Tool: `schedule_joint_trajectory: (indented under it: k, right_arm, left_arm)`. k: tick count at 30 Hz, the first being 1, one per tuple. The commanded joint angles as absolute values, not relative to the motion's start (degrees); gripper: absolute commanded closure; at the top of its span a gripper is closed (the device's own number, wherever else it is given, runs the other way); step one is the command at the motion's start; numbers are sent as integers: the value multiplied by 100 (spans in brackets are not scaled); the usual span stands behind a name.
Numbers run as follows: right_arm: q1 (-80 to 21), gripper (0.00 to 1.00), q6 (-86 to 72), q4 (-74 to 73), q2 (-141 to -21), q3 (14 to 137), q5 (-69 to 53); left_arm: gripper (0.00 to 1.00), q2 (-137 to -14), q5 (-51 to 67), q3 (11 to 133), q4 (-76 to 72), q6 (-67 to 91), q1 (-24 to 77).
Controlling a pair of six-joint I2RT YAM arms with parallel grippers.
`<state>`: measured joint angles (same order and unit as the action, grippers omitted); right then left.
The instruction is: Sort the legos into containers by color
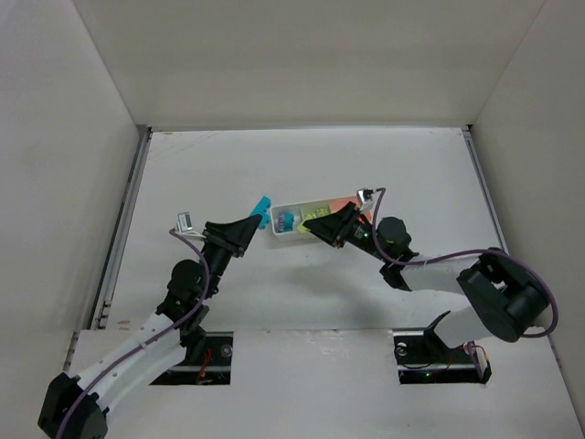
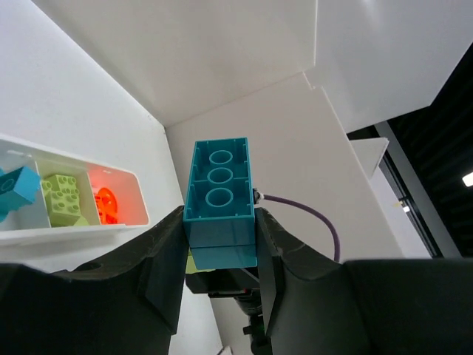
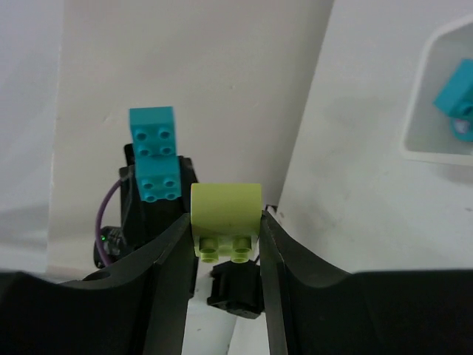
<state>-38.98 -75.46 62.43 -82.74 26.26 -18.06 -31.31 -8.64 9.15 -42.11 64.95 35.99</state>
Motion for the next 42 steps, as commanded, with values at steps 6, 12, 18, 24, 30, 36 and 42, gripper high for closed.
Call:
schedule_joint_trajectory:
  k: [6,12,18,24,30,36,42]
  right_arm:
    - [-3143,65,-6717,5294,-7849,2759,-2268]
    - [-3054,63,-4855,2650,-7866,3909,-891]
    - [-3484,63,-3605,1100,-8516,4912,780]
    - [-3678,61,-3366,853,-8947,5229,1265]
    - [-3696,54,-3331,817,-9246,5440,1292]
    - [-3696,35,-3392,879,-8975,5432,1240]
    - [-3845,31,-3927,1421,-7772,4731,880]
  left_arm:
    - [93,-3383,-791,1213,-4289,6232,3625]
    - [90,-3682,-835,1257,-4298,5951,3994]
    - [89,-3920,-835,1318,-4324,5704,4118]
    - [88,-4060,-765,1231,-4561,5739,4065]
    - [88,-4341,-765,1090,-4912,5880,4056]
    - [88,-4517,-852,1046,-5141,6064,4021]
    - [88,-4518,-1291,1028,-5159,6529,3986]
